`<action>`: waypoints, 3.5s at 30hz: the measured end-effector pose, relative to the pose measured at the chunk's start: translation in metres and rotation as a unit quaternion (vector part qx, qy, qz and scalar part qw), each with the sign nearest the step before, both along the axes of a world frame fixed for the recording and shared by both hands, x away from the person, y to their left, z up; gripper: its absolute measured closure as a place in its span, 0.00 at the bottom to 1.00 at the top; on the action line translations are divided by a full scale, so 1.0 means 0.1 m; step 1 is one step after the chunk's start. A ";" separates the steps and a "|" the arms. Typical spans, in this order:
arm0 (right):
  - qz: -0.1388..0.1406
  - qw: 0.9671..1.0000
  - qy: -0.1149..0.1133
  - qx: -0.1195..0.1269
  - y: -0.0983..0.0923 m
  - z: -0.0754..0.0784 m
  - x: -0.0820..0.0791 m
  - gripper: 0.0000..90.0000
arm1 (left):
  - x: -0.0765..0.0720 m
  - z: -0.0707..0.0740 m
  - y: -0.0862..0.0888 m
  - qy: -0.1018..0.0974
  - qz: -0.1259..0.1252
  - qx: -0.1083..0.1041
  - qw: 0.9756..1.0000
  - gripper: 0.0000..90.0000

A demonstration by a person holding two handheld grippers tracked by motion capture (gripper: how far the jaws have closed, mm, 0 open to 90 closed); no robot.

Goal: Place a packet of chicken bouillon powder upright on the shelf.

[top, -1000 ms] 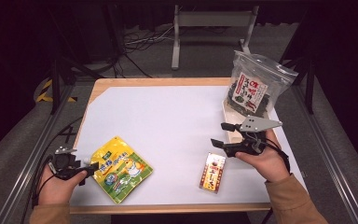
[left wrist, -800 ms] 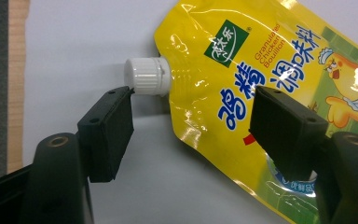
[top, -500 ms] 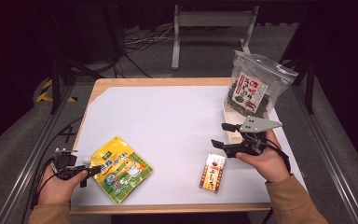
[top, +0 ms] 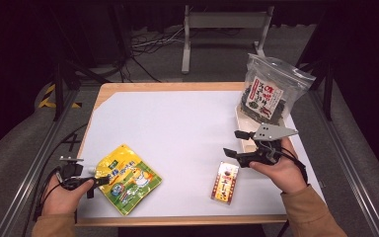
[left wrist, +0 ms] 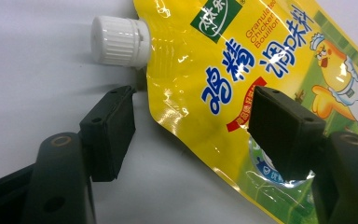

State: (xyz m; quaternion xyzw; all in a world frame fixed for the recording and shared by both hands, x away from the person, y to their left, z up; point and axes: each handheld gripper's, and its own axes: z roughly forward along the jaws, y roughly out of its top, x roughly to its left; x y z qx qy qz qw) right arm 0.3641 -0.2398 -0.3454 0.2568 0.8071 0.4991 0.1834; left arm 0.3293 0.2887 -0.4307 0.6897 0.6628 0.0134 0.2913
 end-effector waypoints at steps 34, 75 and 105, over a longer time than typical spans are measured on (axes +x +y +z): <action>-0.014 1.000 0.010 -0.007 -0.08 -0.06 -0.05 0.31 | 0.15 0.05 -0.23 -0.101 -0.032 0.036 0.994 0.98; 0.021 0.999 0.025 -0.040 -0.05 -0.04 -0.13 0.50 | -0.15 0.82 -0.69 -0.319 -0.233 -0.004 0.919 1.00; 0.131 0.989 0.063 -0.025 0.81 -0.04 -0.06 0.46 | -0.23 0.92 -0.75 -0.375 -0.310 -0.045 0.872 1.00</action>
